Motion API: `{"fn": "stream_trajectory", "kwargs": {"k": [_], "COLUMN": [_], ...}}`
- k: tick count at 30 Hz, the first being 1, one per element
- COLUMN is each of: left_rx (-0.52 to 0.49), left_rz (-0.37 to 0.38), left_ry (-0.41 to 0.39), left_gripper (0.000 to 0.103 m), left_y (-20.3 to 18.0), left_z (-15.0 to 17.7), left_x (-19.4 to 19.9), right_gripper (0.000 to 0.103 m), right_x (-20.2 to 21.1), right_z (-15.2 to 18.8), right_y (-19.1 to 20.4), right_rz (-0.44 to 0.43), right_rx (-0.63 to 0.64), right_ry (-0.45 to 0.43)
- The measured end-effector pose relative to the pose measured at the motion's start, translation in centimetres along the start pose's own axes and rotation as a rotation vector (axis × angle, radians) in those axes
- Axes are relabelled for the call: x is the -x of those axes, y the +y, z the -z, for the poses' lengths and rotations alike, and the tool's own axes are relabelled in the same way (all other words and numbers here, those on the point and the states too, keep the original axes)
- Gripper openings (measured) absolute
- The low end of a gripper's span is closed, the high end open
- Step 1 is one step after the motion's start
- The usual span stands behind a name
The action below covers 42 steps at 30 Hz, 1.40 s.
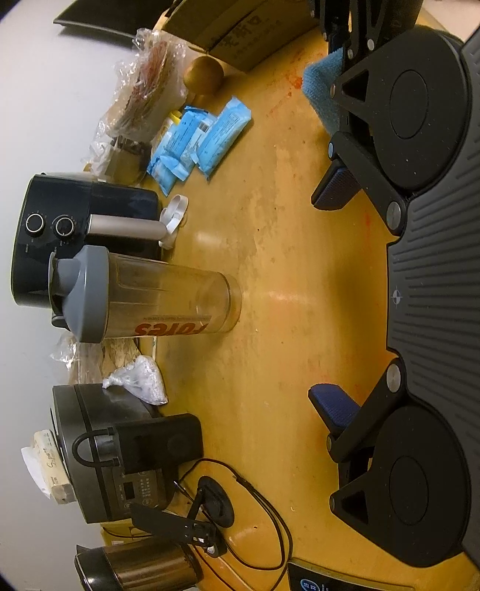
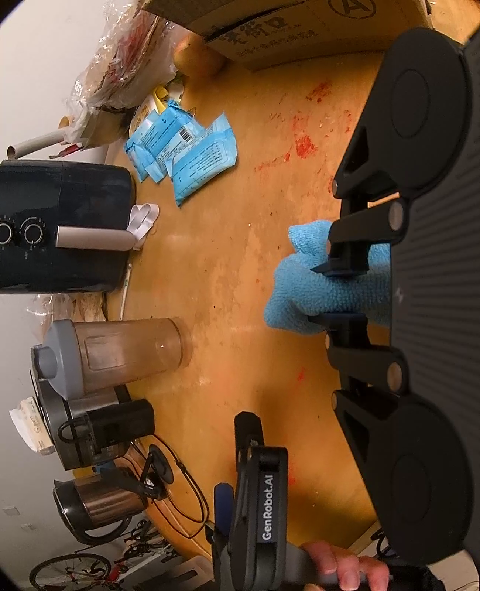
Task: Clean container
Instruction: 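Lower the blue cloth to the table and open the right gripper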
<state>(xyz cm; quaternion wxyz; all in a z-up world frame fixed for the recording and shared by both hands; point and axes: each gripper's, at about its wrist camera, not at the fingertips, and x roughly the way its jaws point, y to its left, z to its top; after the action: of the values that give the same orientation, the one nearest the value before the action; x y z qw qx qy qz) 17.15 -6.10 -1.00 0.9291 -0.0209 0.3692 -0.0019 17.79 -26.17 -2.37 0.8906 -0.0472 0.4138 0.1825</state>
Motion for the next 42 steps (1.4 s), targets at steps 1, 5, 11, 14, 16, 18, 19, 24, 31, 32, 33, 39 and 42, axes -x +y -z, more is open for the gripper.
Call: {"fn": "stream_trajectory", "kwargs": {"k": [1,5,11,14,16,18,19,24,31,32,33,39,42], "left_rx": [-0.001,0.003,0.012,0.013,0.016,0.019,0.02,0.018,0.019,0.02,0.02,0.02,0.022], "left_rz": [-0.001,-0.004,-0.003,-0.006,-0.009,-0.011,-0.012,-0.015,-0.014,-0.014,-0.013,-0.013,-0.016], "left_ry": [0.0,-0.008,-0.013,-0.014,-0.011,-0.009,-0.008,-0.007,-0.006,-0.006,-0.005,-0.003,-0.003], "left_gripper": [0.103,0.103,0.103,0.103,0.103,0.103,0.103,0.103,0.103,0.103,0.103,0.103,0.103], "left_y": [0.0,0.1,0.4,0.6,0.7,0.8,0.8,0.9,0.9,0.9,0.9,1.0,1.0], "left_z": [0.0,0.2,0.0,0.1,0.1,0.1,0.1,0.2,0.2,0.2,0.2,0.3,0.4], "left_x": [0.0,0.0,0.2,0.3,0.2,0.2,0.2,0.2,0.2,0.2,0.2,0.2,0.2], "right_gripper": [0.022,0.103,0.103,0.103,0.103,0.103,0.103,0.103,0.103,0.103,0.103,0.103,0.103], "right_x": [0.0,-0.2,-0.5,-0.4,-0.4,-0.4,-0.3,-0.2,-0.1,-0.1,-0.1,-0.1,-0.1], "right_z": [0.0,-0.2,-0.1,0.0,0.1,0.1,0.1,0.1,0.1,0.2,0.2,0.3,0.3], "right_y": [0.0,0.5,0.6,0.5,0.7,0.8,0.8,1.0,1.1,1.1,1.1,1.1,1.2], "right_rz": [0.009,0.041,0.061,0.062,0.063,0.063,0.063,0.064,0.067,0.067,0.067,0.067,0.066], "right_rx": [0.001,0.026,0.026,0.019,0.024,0.029,0.029,0.033,0.036,0.036,0.037,0.037,0.036], "right_ry": [-0.002,-0.001,0.015,0.011,0.01,0.01,0.009,0.007,0.008,0.008,0.009,0.011,0.009]}}
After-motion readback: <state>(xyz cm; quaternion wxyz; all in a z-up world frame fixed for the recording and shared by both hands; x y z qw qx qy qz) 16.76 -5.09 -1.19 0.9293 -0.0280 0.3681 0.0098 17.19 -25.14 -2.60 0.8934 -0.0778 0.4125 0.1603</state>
